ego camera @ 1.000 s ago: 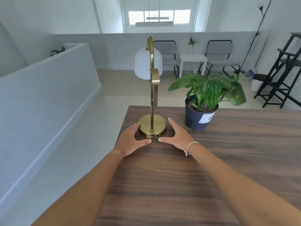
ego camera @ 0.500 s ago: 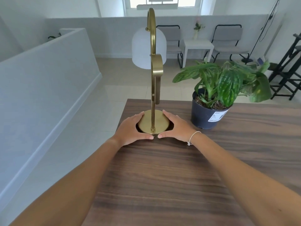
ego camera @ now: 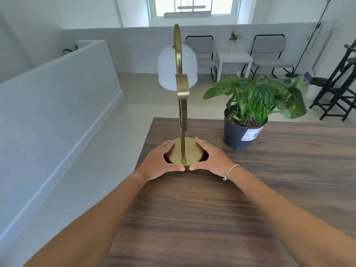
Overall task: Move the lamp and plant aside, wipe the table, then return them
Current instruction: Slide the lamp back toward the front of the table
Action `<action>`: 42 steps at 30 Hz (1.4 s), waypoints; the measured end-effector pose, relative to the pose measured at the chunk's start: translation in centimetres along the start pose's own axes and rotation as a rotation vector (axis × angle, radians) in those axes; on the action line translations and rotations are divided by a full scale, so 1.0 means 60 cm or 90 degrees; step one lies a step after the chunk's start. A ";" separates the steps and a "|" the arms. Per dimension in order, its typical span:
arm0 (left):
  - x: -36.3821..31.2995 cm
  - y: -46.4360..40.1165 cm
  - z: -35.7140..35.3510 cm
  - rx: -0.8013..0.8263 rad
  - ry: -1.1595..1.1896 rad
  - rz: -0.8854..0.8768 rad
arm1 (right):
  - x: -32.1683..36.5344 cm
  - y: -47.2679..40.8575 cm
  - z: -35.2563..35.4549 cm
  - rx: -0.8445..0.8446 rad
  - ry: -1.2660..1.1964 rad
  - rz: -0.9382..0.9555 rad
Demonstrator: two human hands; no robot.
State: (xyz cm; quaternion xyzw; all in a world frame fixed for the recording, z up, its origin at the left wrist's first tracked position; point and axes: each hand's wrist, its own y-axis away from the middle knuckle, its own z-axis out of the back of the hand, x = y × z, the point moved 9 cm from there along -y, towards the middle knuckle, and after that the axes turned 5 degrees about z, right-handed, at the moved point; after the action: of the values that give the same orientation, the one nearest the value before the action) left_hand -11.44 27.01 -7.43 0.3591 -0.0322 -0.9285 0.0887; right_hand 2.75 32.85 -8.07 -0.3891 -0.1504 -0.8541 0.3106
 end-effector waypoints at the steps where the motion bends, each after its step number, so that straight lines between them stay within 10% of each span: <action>1: -0.001 0.011 -0.002 0.000 0.004 0.001 | 0.003 0.011 -0.002 -0.001 -0.006 0.001; 42: -0.017 0.206 -0.041 -0.060 -0.043 -0.010 | 0.043 0.198 -0.047 0.018 0.018 0.051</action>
State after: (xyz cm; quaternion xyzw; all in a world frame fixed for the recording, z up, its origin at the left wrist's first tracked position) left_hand -7.29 15.06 -7.04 0.3230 0.0117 -0.9413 0.0972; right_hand 7.51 21.33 -7.77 -0.3783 -0.1428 -0.8441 0.3520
